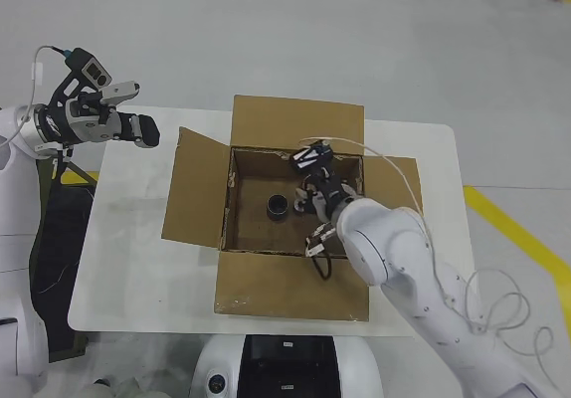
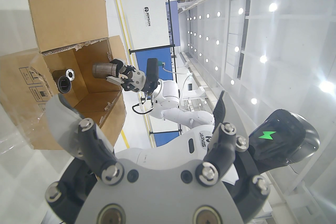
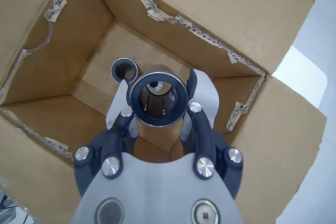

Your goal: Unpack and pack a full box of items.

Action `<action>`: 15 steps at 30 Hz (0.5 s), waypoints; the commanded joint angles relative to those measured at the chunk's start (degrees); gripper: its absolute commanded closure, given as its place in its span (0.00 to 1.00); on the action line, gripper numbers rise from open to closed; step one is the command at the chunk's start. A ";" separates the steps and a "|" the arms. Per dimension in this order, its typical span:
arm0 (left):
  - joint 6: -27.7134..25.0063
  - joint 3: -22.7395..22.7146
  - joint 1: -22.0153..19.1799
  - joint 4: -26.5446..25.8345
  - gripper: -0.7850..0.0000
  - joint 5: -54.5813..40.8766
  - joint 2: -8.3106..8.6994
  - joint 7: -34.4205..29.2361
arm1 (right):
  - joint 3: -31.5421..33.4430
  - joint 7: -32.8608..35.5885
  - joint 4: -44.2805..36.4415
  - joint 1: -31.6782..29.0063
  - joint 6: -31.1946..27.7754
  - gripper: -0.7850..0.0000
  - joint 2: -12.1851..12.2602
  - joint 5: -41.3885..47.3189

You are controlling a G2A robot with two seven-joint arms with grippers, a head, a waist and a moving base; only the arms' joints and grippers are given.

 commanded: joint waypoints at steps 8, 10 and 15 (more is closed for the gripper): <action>0.00 0.00 0.00 0.00 0.00 0.00 0.00 0.00 | 5.89 0.74 -7.40 -5.30 -1.11 1.00 0.92 -2.12; 0.00 0.00 0.00 0.00 0.00 0.00 0.00 0.00 | 7.48 0.38 -8.58 -6.63 -1.34 1.00 1.13 -2.36; 0.00 0.00 0.00 0.00 0.00 0.00 0.00 0.00 | 12.27 -0.46 -11.13 -9.82 -0.84 1.00 1.62 -2.94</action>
